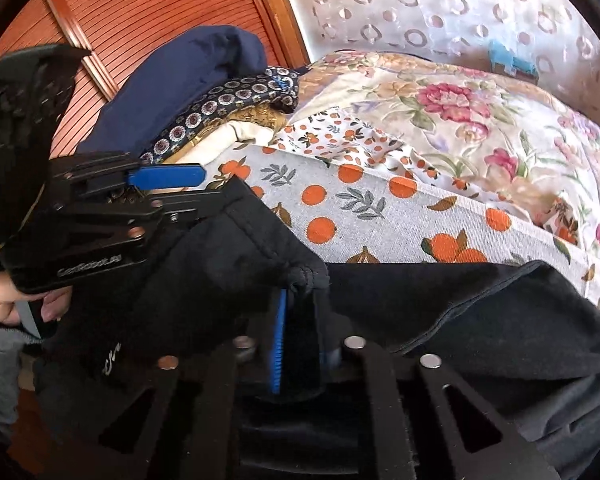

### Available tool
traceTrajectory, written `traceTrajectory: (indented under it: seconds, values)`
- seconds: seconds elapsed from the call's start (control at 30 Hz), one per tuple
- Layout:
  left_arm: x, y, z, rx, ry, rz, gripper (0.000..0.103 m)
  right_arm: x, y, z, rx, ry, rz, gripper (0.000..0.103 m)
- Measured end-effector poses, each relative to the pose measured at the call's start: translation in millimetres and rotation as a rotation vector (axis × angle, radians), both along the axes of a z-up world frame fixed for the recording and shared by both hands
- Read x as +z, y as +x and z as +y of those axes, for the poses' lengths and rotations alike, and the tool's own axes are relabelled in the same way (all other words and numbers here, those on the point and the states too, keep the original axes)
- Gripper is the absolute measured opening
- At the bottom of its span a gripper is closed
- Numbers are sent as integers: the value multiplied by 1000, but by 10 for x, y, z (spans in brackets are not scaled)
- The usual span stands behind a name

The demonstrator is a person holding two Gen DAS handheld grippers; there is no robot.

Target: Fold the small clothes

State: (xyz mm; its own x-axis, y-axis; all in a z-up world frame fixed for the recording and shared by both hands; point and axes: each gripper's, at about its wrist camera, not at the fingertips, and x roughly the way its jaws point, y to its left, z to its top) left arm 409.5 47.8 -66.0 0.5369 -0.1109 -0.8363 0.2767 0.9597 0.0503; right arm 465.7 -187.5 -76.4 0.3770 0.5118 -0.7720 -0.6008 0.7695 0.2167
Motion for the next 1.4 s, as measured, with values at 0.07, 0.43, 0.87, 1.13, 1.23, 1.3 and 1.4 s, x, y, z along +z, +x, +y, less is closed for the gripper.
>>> traceTrajectory:
  seconds: [0.07,0.43,0.87,1.13,1.23,1.3,1.4]
  values:
    - [-15,26,12,2,3,4,32,12,-36,-1,5,-9,-17,8]
    - [-168,168,49,7,-67,71,26,-16,-42,-19,13,-19,-23,8]
    - [1040,168,279,20,-15,-221,3,751,225,217,9,18,-229,6]
    - [1665,298,393,12,27,-365,3,1048,469,316,-76,27,-336,6]
    - [1746,253,345,-3,35,-394,3,1047,437,333,-86,42,-347,6]
    - [1791,179,321,-21,4,-398,3,1027,381,325,-83,52,-356,6]
    - [1722,-74,246,-70,-26,-382,3,938,225,208,-69,78,-337,6]
